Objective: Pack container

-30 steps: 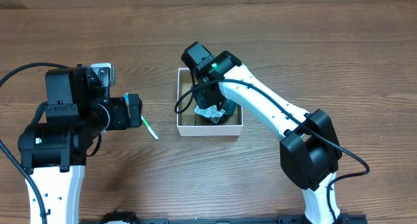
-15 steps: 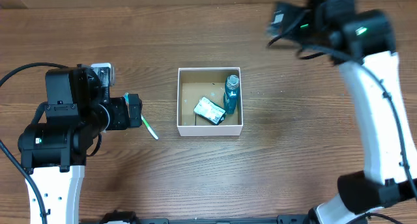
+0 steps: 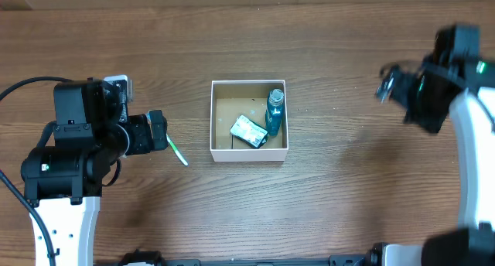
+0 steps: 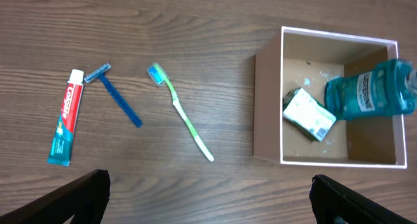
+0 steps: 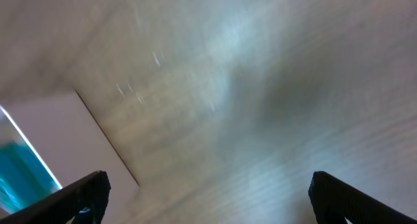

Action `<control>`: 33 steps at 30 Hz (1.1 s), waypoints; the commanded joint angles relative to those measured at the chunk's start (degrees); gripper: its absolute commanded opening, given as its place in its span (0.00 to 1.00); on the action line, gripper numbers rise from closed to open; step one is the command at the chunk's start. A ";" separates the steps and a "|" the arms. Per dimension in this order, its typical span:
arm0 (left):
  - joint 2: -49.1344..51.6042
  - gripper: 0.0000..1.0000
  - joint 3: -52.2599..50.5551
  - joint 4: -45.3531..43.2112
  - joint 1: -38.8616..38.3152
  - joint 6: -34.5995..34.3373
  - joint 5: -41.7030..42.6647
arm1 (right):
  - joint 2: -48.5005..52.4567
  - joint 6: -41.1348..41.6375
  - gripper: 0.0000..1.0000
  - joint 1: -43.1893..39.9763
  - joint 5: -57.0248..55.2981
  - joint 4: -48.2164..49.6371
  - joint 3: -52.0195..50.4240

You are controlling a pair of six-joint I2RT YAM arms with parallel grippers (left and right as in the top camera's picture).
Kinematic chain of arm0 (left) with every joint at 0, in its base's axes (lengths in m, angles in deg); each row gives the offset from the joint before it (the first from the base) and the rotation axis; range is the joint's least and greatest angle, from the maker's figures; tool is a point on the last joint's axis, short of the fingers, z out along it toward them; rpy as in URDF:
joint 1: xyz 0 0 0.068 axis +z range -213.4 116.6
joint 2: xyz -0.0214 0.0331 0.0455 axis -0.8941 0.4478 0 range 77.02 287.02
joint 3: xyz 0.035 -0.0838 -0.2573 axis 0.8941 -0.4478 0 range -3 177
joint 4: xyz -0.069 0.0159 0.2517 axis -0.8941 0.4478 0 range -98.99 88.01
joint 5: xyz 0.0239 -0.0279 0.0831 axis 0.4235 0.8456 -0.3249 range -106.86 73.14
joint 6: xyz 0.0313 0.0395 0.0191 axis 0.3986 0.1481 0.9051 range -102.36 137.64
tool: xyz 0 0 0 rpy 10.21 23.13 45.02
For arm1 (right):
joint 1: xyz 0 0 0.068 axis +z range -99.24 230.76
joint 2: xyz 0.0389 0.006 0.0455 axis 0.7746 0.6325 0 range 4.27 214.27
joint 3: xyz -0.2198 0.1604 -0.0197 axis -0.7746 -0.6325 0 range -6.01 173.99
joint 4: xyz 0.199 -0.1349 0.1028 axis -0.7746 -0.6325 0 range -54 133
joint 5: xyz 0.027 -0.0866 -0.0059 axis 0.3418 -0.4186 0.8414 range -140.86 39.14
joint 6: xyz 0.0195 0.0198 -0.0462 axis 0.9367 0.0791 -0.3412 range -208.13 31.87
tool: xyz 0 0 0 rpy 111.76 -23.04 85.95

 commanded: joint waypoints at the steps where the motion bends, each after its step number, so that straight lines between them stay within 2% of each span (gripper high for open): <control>1: -0.20 1.00 1.05 0.28 0.28 -8.50 0.22 | -10.80 -8.13 1.00 1.46 6.75 0.04 -10.64; 4: -0.17 1.00 1.03 -0.39 0.28 -8.72 0.35 | -16.06 -8.17 1.00 1.68 7.13 -0.81 -16.09; 8: 0.02 1.00 1.03 -2.05 -0.22 -11.32 0.94 | -16.41 -6.34 1.00 1.68 5.90 0.76 -18.73; 10: 1.03 1.00 1.03 -1.90 -1.99 -14.91 -0.79 | -16.37 -6.32 1.00 1.68 5.84 0.96 -18.88; 12: 4.52 1.00 1.05 -1.68 -5.01 -21.46 -3.93 | -16.37 -5.44 1.00 1.68 5.44 1.16 -18.88; 16: 19.26 1.00 1.05 1.99 -5.33 -30.18 -0.76 | -16.37 -5.44 1.00 1.68 5.46 1.03 -18.88; 22: 38.23 1.00 1.05 -1.22 -5.35 -30.56 -0.92 | -16.37 -5.46 1.00 1.68 5.44 0.74 -18.88; 25: 44.54 1.00 1.05 -3.04 -5.29 -30.53 -0.72 | -16.37 -5.49 1.00 1.68 5.44 0.74 -18.88; 33: 52.35 1.00 1.05 -5.84 -5.33 -31.74 -2.69 | -16.37 -5.49 1.00 1.68 5.42 0.52 -18.88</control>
